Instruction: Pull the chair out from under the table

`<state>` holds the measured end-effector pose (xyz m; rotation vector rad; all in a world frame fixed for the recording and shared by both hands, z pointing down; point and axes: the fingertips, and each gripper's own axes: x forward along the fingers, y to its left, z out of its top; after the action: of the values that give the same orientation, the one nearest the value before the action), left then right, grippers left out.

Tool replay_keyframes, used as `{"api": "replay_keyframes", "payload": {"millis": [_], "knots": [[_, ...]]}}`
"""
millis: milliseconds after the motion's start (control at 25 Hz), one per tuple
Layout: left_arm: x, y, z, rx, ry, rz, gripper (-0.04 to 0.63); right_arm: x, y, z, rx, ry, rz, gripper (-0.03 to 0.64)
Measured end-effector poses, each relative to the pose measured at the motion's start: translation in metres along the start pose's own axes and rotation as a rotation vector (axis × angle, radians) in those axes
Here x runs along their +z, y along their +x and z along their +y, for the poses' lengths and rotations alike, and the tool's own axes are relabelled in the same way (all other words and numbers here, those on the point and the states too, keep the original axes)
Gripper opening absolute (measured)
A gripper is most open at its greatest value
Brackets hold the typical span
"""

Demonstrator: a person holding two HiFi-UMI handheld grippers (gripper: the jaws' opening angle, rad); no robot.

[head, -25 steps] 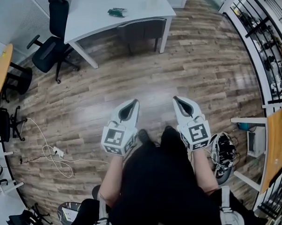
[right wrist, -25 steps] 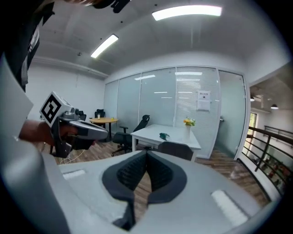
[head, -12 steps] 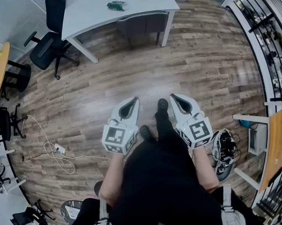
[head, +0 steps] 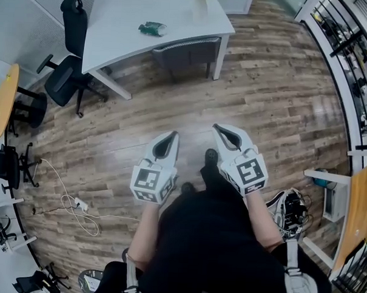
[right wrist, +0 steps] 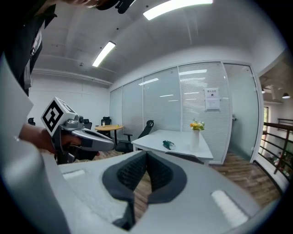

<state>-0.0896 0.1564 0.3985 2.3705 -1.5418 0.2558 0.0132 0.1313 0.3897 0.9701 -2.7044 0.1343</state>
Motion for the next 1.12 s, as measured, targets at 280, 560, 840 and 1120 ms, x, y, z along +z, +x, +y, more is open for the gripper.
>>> {"api": "replay_keyframes", "payload": {"millis": [280,560,840,1120], "knots": [[0.024,0.068,-0.010,0.024,0.018,-0.008,0.011,-0.001,0.016,-0.076,0.027,0.028,-0.010,0.003],[0.038,0.100,0.009,0.150,0.005,-0.026,0.011,-0.011,0.029,-0.128,0.043,0.056,0.009,0.003],[0.030,0.113,0.031,0.185,-0.017,-0.004,0.011,-0.026,0.048,-0.152,0.037,0.070,0.046,0.003],[0.038,0.147,0.062,0.151,-0.043,-0.030,0.011,-0.015,0.078,-0.172,0.017,0.034,0.068,0.003]]}}
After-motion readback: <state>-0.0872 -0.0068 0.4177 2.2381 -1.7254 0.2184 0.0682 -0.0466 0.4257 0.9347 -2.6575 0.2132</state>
